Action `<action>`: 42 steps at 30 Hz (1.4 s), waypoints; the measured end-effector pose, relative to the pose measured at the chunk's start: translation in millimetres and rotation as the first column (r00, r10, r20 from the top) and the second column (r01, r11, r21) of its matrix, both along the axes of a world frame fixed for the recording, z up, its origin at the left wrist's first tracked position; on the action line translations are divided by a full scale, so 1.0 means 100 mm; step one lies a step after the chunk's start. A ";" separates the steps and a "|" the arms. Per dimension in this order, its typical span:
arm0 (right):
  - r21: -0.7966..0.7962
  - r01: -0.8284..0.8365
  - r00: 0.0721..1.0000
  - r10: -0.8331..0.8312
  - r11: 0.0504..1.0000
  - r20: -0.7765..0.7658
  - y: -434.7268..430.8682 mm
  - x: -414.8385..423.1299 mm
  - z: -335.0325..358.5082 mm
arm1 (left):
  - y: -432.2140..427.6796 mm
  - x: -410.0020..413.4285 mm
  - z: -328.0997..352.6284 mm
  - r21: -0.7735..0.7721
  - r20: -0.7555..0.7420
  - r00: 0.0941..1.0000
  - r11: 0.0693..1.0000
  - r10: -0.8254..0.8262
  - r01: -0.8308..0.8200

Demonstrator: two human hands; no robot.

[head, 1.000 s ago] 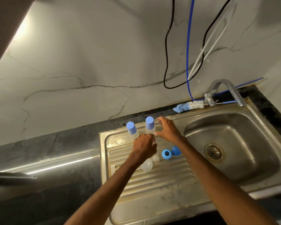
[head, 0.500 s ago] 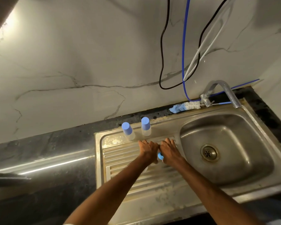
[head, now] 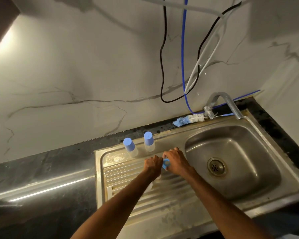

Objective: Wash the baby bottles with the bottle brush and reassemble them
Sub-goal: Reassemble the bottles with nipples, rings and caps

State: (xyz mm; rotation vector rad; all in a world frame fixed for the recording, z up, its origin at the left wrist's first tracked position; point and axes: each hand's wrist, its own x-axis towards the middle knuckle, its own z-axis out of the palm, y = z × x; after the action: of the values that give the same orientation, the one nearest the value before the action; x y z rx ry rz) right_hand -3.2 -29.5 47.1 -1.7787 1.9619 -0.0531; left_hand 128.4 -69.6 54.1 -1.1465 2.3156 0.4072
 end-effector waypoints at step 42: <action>0.218 0.659 0.003 -0.293 0.720 0.956 0.98 0.22 1.49 | 0.62 0.41 1.52 0.241 -0.909 0.229 0.887 0.348 -0.394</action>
State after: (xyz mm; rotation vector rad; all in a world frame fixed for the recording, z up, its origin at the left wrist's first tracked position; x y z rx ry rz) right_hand 18.9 68.8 196.3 -0.5508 1.3680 -1.4586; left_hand 169.5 -7.2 205.7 -1.8324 2.9188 1.6383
